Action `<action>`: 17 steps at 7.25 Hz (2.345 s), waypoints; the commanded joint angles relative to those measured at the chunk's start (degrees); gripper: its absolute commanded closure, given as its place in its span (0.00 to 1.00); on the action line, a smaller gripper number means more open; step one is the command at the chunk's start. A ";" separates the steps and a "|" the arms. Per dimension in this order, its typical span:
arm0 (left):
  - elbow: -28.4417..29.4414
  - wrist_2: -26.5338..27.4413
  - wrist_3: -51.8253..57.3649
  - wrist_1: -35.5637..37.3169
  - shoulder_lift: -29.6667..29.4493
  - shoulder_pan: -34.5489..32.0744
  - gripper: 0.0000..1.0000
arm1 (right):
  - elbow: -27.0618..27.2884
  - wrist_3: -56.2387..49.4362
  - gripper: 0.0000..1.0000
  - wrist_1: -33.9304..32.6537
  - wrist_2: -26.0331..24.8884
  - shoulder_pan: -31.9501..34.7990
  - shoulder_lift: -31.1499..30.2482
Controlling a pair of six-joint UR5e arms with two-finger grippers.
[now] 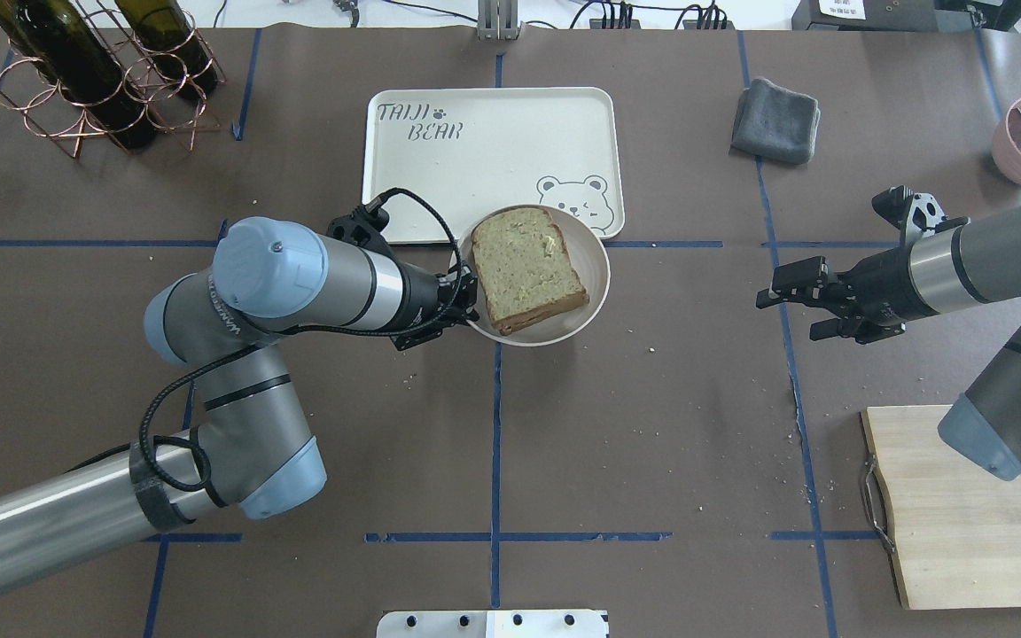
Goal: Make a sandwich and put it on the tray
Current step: 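Carry the plate with the left gripper onto the tray and release it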
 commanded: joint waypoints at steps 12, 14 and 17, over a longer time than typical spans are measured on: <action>16.03 2.96 -3.20 -7.09 -5.62 -8.18 0.61 | 1.29 0.00 0.00 0.00 -1.19 0.68 -1.54; 3.02 -2.72 4.84 -6.65 7.47 -11.60 0.61 | 1.20 -0.09 0.00 -0.53 -0.05 5.84 -2.50; -5.20 -13.52 43.33 -6.83 27.42 -18.95 0.61 | 0.49 -22.03 0.00 -12.06 10.62 20.30 -3.82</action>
